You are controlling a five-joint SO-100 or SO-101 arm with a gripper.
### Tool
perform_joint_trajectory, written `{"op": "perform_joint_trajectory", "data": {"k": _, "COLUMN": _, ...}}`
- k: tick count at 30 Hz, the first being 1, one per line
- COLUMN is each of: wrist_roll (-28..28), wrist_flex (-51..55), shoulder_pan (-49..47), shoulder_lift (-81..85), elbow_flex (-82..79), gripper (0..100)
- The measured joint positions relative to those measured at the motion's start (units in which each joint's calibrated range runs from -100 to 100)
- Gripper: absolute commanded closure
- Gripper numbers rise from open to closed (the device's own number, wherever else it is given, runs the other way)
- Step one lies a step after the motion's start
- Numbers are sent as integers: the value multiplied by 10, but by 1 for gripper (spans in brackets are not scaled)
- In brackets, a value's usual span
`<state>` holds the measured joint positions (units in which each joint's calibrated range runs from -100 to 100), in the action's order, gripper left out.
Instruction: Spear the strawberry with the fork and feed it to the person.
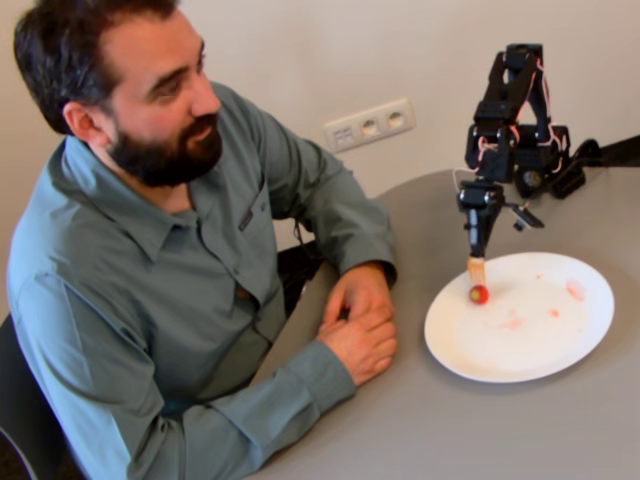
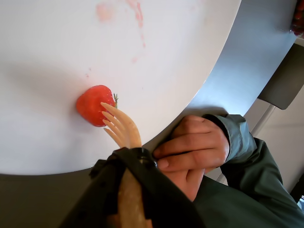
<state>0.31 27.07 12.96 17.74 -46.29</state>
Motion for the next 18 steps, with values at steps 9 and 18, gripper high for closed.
{"op": "perform_joint_trajectory", "data": {"k": 9, "wrist_roll": 0, "wrist_flex": -17, "shoulder_pan": 2, "shoulder_lift": 1, "elbow_flex": -5, "gripper": 99}}
{"op": "perform_joint_trajectory", "data": {"k": 18, "wrist_roll": 0, "wrist_flex": -83, "shoulder_pan": 2, "shoulder_lift": -11, "elbow_flex": -53, "gripper": 99}}
